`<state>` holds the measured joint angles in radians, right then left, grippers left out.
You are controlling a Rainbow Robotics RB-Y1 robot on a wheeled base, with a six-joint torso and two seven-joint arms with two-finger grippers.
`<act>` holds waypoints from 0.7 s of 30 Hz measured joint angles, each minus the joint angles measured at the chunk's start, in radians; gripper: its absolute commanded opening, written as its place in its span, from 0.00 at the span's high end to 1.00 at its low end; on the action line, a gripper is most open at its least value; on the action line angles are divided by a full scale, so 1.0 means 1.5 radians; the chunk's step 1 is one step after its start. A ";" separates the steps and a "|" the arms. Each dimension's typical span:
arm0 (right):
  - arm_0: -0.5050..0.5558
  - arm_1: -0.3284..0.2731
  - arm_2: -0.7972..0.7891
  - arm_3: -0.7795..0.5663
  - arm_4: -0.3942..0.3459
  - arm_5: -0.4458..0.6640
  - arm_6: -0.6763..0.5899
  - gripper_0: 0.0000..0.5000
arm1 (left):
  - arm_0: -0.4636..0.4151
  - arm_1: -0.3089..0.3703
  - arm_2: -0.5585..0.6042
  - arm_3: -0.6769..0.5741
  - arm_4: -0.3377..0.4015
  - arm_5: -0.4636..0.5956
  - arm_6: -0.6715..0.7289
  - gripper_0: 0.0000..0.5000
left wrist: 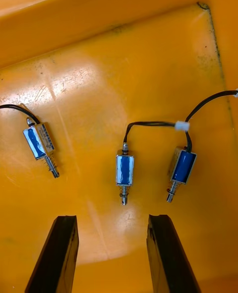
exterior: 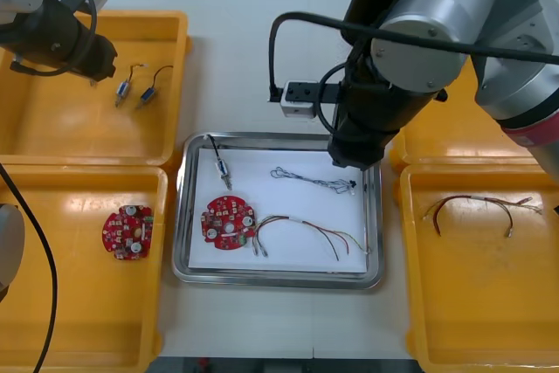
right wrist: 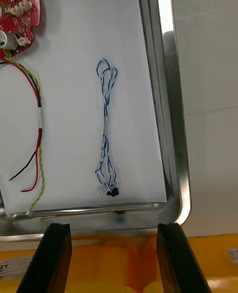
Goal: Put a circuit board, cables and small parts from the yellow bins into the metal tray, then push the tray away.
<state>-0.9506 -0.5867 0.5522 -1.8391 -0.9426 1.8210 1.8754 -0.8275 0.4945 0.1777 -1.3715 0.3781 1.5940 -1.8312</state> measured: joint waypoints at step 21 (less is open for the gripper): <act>0.170 -0.076 -0.240 -0.156 -0.033 0.063 -0.293 0.00 | 0.001 0.000 -0.020 0.086 0.014 -0.133 0.000 0.06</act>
<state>-0.6950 -0.7007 0.1916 -2.0736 -0.9923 1.9149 1.4360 -0.8261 0.4945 0.1474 -1.2421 0.3993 1.3951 -1.8312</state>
